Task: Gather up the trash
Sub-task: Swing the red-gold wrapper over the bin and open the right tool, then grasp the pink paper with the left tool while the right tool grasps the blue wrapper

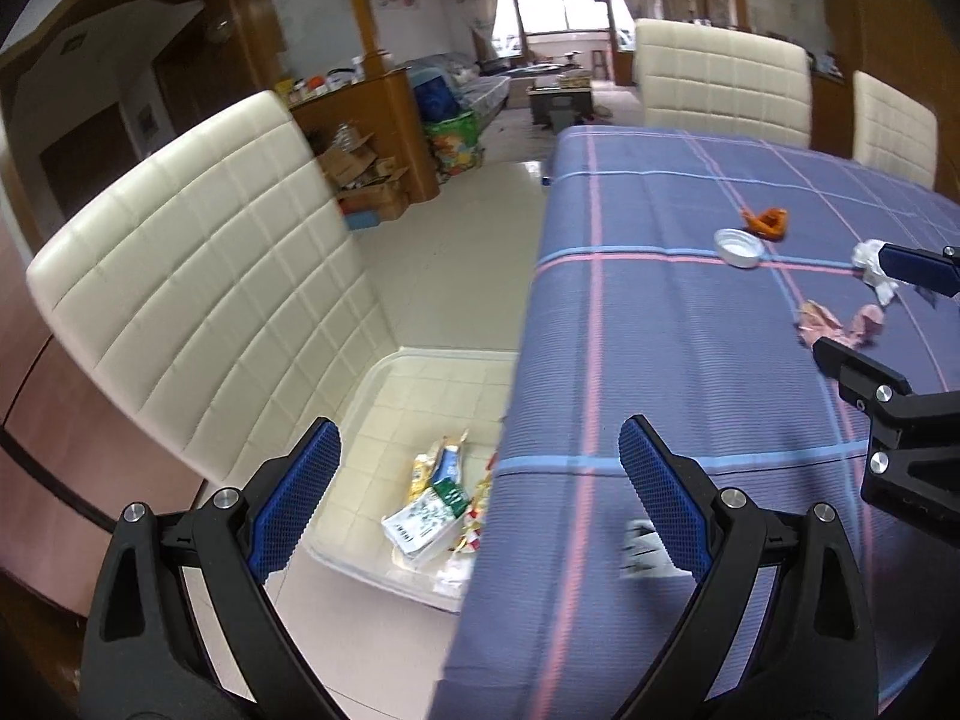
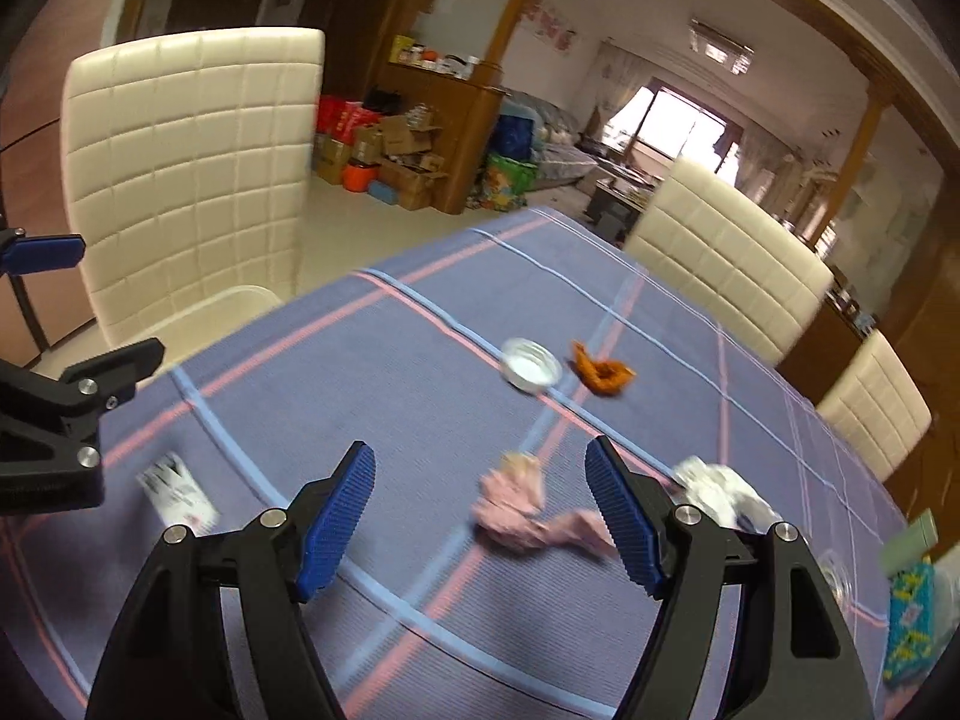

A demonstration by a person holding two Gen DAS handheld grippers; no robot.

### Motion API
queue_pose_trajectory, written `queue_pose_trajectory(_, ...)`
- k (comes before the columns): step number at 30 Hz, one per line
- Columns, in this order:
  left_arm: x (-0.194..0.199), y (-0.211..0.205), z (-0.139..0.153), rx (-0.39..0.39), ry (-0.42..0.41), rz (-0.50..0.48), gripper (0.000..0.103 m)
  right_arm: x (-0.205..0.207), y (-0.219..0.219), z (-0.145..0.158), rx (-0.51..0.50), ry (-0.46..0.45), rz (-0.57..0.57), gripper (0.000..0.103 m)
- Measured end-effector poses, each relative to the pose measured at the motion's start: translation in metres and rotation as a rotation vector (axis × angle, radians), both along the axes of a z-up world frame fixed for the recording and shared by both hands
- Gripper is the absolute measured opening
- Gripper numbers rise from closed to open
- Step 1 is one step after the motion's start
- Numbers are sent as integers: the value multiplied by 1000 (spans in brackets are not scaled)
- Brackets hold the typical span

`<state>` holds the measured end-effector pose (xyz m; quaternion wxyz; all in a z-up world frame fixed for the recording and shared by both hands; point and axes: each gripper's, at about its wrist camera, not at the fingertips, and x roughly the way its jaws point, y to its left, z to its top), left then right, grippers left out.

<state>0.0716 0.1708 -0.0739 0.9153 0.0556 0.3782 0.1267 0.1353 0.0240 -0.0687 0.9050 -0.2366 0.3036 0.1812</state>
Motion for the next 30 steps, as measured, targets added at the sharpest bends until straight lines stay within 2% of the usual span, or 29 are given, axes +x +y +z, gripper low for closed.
queue_pose_trajectory(7,28,-69,0,-12,26,-157,93,22,-91,-4,43,40,-226,71)
queue_pose_trajectory(13,52,-129,-4,-49,58,-306,93,33,-177,1,101,37,-421,71)
queue_pose_trajectory(17,68,-162,-9,-41,80,-355,93,42,-222,2,150,59,-505,71)
queue_pose_trajectory(20,81,-177,-15,-51,109,-366,92,48,-246,-5,177,96,-530,71)
queue_pose_trajectory(21,84,-180,-17,-57,119,-366,88,51,-251,-8,187,113,-533,70)
queue_pose_trajectory(25,100,-185,-29,-70,164,-353,80,63,-254,-21,197,167,-527,54)
queue_pose_trajectory(30,111,-185,-39,-76,199,-346,72,70,-251,-28,158,140,-526,47)
